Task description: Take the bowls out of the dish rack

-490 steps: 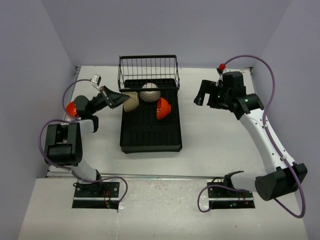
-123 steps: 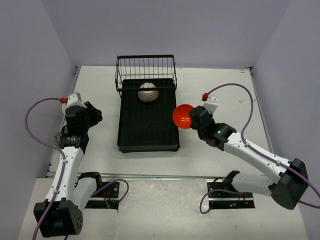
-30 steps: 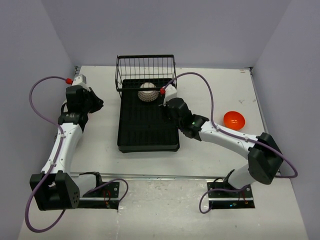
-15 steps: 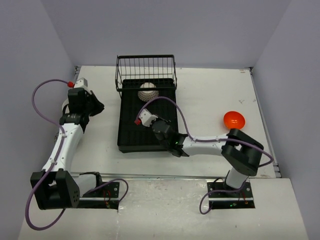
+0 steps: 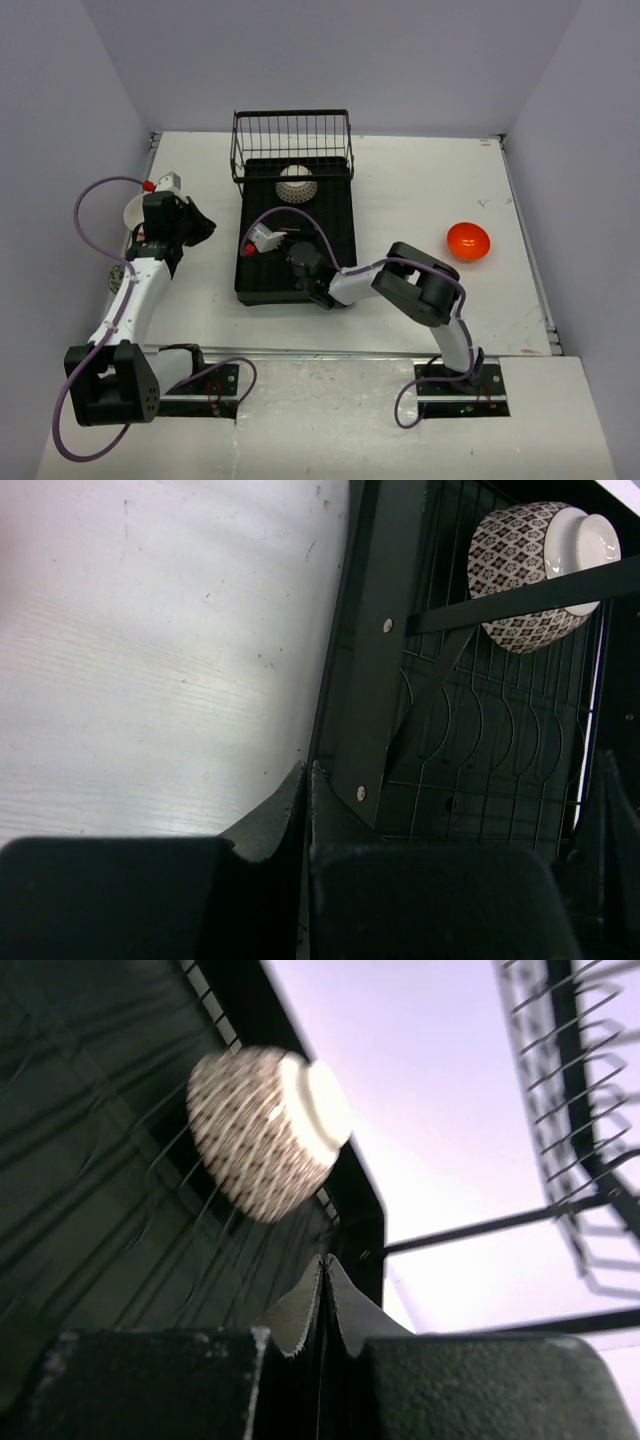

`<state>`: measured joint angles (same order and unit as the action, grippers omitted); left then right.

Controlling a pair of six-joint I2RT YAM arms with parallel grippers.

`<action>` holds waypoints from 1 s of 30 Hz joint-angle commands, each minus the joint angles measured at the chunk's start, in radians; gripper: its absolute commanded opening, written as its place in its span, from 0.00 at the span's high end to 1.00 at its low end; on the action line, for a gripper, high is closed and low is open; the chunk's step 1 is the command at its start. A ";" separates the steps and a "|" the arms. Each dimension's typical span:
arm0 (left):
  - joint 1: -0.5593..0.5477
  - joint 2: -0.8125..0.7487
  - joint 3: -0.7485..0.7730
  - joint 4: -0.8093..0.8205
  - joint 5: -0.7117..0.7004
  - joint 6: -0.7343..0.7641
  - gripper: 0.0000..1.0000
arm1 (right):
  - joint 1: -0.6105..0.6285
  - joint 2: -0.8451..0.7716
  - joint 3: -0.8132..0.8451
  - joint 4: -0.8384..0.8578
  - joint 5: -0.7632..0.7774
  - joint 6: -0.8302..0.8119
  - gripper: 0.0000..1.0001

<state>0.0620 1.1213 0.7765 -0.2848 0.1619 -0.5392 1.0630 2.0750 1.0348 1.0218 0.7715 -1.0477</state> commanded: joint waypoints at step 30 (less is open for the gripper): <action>-0.005 0.008 -0.039 0.145 0.045 -0.039 1.00 | -0.222 0.278 0.666 -0.331 -0.147 -0.043 1.00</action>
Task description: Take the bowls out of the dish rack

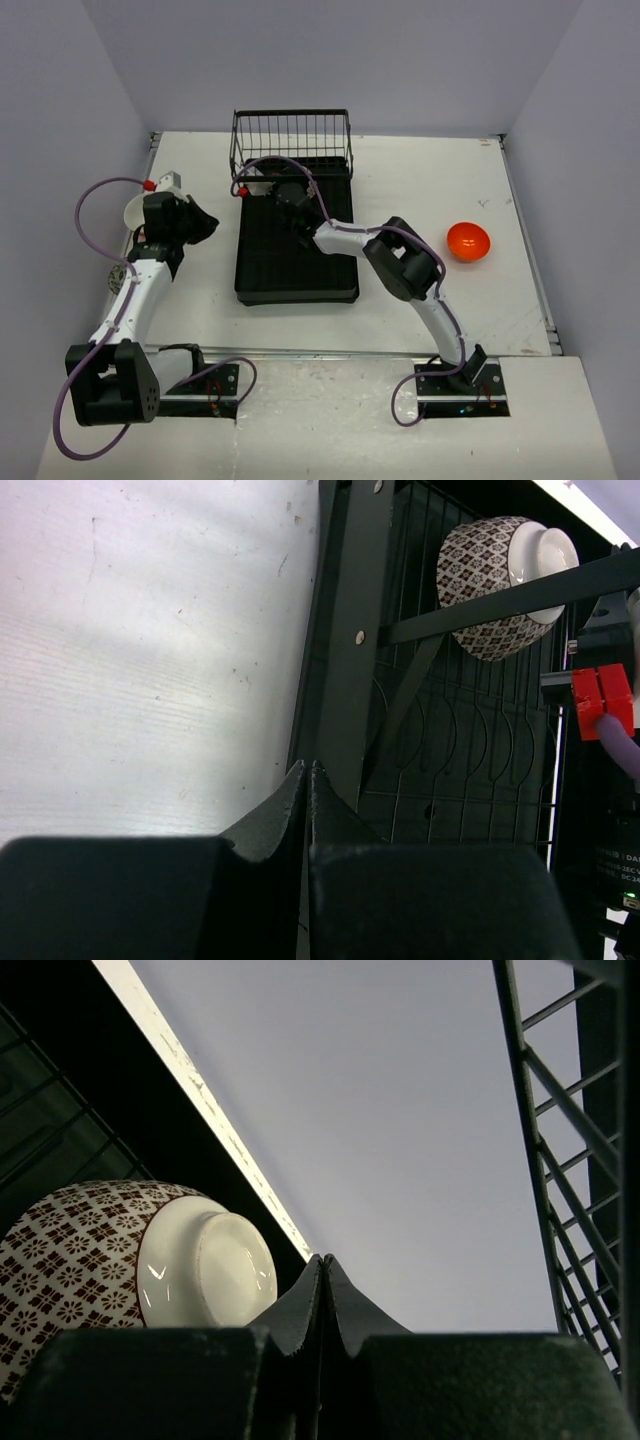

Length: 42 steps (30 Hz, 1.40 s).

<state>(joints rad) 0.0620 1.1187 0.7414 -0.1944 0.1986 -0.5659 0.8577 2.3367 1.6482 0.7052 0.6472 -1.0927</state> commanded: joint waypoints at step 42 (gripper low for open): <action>-0.008 0.179 0.029 0.104 0.024 0.012 1.00 | 0.109 -0.131 -0.329 0.028 0.022 0.188 1.00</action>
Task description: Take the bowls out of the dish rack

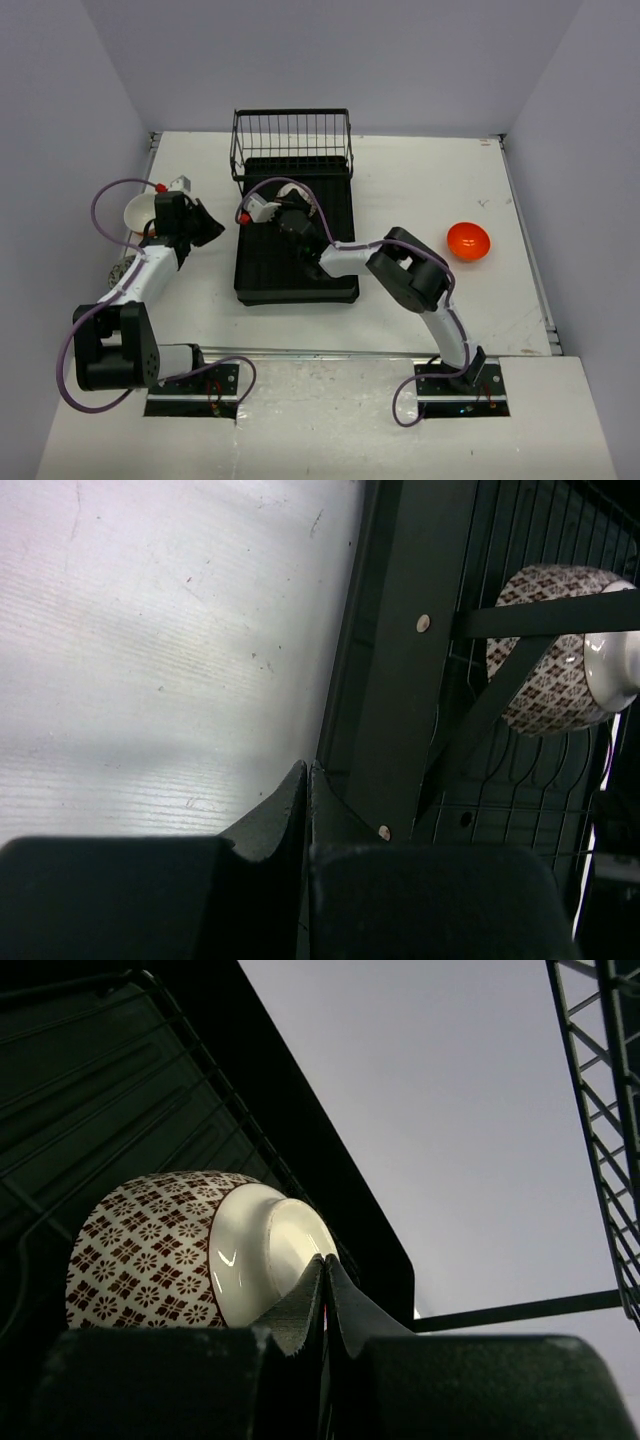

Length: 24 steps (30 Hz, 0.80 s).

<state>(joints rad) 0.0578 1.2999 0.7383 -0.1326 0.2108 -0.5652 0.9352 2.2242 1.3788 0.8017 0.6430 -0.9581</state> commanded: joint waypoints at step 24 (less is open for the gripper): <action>-0.004 -0.381 0.009 -0.160 0.058 0.013 0.62 | 0.237 -0.219 -0.325 -0.056 0.219 0.237 1.00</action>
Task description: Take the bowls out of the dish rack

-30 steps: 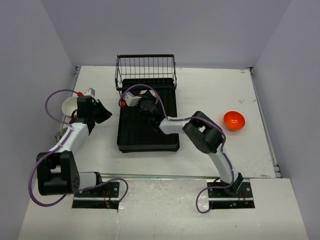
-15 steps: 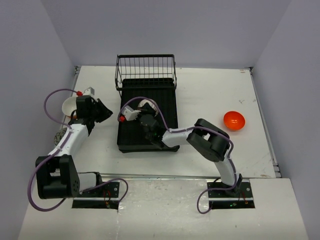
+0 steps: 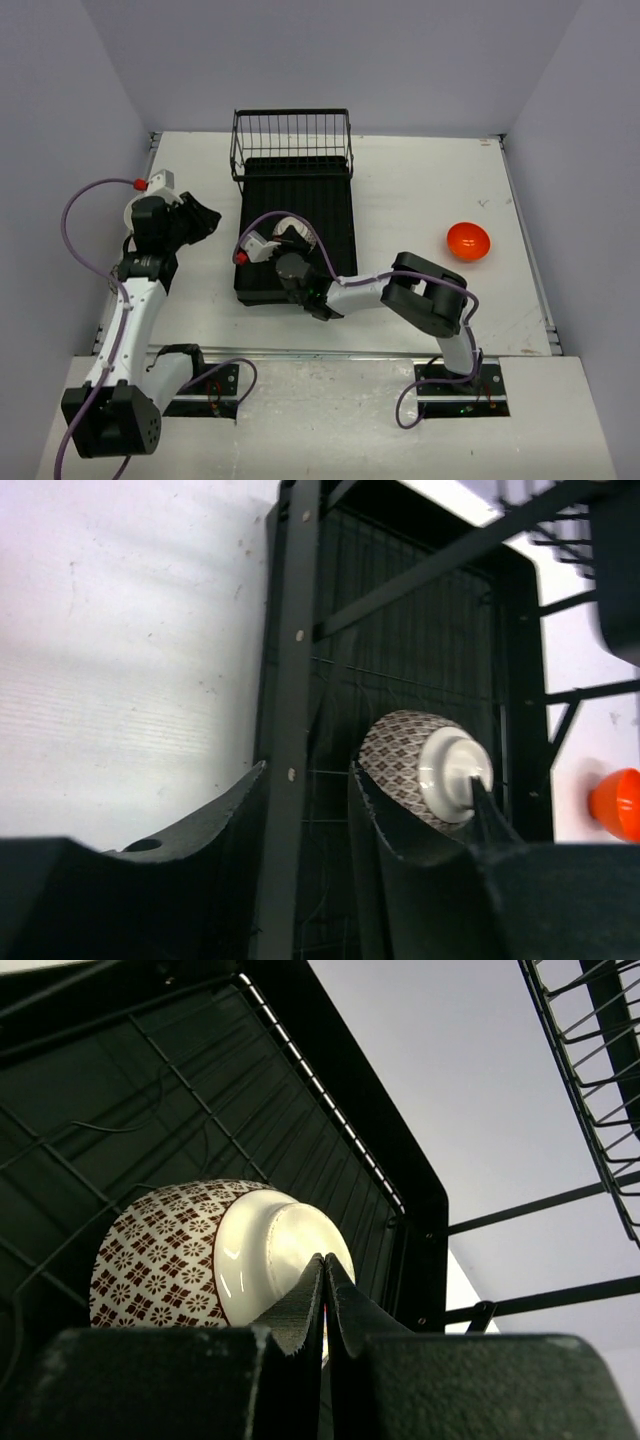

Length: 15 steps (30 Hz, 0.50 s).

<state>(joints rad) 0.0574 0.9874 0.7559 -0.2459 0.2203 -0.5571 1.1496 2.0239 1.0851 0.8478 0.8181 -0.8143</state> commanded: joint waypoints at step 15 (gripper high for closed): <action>-0.005 -0.415 -0.230 0.027 0.349 -0.187 0.50 | 0.052 -0.146 0.027 -0.570 -0.010 0.587 1.00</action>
<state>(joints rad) 0.0559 0.6147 0.5262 -0.2726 0.4988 -0.6758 1.1976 1.8999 1.1118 0.4808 0.8570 -0.4053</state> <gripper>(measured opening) 0.492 0.003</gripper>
